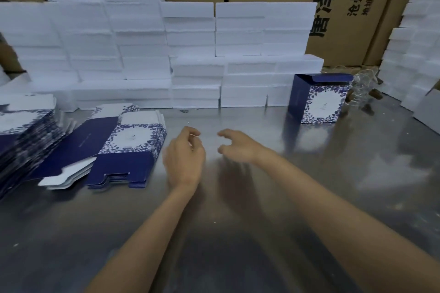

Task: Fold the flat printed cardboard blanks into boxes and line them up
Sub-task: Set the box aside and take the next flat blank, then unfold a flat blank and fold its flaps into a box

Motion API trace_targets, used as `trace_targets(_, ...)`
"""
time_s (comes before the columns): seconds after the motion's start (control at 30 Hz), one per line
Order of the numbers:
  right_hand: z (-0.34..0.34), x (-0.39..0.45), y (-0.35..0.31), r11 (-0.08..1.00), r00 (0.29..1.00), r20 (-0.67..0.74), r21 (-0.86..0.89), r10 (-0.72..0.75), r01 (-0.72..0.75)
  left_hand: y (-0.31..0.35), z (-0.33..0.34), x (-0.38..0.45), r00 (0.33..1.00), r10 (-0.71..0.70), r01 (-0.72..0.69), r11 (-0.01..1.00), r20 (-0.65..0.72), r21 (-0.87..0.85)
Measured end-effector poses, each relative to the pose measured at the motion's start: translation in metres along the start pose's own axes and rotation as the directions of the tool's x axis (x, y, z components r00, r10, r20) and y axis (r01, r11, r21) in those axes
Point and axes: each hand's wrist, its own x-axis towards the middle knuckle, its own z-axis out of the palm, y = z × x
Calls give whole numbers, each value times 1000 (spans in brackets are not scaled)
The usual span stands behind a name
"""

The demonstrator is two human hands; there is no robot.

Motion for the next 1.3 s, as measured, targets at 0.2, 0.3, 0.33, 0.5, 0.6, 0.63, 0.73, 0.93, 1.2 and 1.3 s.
trace_targets(0.2, 76, 21, -73, 995, 999, 42, 95, 0, -4, -57, -80, 31, 974, 43, 24, 956, -222, 292)
trace_targets(0.3, 104, 28, -106, 999, 999, 2, 31, 45, -45, -85, -99, 42, 983, -138, 180, 856, -122, 485)
trace_targets(0.33, 112, 29, -116, 998, 999, -4, 19, 53, -53, -91, -101, 45, 973, -220, 219, 818, -63, 532)
trace_targets(0.5, 128, 29, -142, 996, 993, -76, 22, 86, -85, -98, -93, 49, 918, -377, 192, 696, 124, 692)
trace_targets(0.6, 127, 27, -144, 996, 983, -164, 47, 80, -74, -94, -93, 51, 905, -403, 206, 697, 137, 687)
trace_targets(0.63, 127, 27, -146, 996, 977, -203, 62, 70, -59, -93, -93, 51, 901, -409, 212, 703, 142, 678)
trace_targets(0.73, 122, 23, -152, 984, 948, -317, 174, 19, 38, -87, -93, 51, 897, -410, 220, 740, 167, 636)
trace_targets(0.93, 107, 20, -162, 686, 937, -336, 703, 91, 186, -70, -99, 48, 968, -245, 245, 899, -47, 364)
trace_targets(1.2, 52, 14, -116, 604, 885, -411, 770, 220, 208, -59, -107, 45, 955, -27, 106, 961, -294, 256)
trace_targets(1.3, 27, -4, -83, 593, 838, -475, 766, 267, 246, -50, -109, 47, 974, -212, 192, 959, -79, -208)
